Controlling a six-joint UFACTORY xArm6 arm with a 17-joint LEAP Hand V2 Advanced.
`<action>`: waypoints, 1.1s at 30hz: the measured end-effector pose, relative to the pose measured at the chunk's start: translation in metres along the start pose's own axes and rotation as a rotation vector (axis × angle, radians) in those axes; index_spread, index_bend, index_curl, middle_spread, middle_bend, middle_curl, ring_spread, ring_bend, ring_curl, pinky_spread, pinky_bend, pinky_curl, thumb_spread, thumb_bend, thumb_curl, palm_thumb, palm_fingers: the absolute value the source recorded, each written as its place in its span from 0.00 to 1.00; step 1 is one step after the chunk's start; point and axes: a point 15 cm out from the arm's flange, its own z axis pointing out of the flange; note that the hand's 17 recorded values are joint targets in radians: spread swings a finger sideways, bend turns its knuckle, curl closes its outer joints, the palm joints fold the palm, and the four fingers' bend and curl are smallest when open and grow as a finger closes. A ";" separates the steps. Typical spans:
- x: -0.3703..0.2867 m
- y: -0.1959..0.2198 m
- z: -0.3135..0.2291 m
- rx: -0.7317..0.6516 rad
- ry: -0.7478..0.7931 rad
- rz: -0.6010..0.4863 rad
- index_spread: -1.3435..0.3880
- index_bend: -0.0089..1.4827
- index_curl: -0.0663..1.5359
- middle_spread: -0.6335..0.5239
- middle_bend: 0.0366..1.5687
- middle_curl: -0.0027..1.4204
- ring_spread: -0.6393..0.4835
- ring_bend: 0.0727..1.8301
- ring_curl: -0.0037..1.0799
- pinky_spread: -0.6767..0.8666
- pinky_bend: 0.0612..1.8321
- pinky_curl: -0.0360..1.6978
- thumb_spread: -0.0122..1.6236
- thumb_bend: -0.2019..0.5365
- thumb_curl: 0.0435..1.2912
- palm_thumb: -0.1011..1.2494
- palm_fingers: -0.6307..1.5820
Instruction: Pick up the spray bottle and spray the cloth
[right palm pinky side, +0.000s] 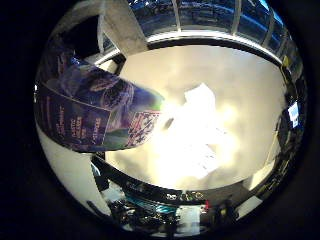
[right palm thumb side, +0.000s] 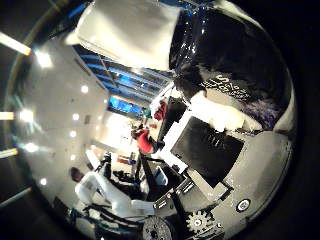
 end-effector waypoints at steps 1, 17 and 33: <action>-0.001 -0.001 0.006 0.010 -0.028 0.007 0.64 0.76 0.60 0.46 0.91 0.47 0.38 0.75 0.73 0.35 0.54 0.90 0.52 0.25 0.62 0.82 0.79; 0.026 0.035 0.114 0.057 -0.254 0.034 0.64 0.75 0.61 0.46 0.91 0.47 0.39 0.74 0.73 0.34 0.54 0.90 0.53 0.25 0.62 0.81 0.79; 0.075 0.090 0.184 -0.064 -0.242 0.091 0.64 0.74 0.61 0.46 0.90 0.47 0.38 0.74 0.72 0.34 0.54 0.86 0.59 0.25 0.60 0.77 0.80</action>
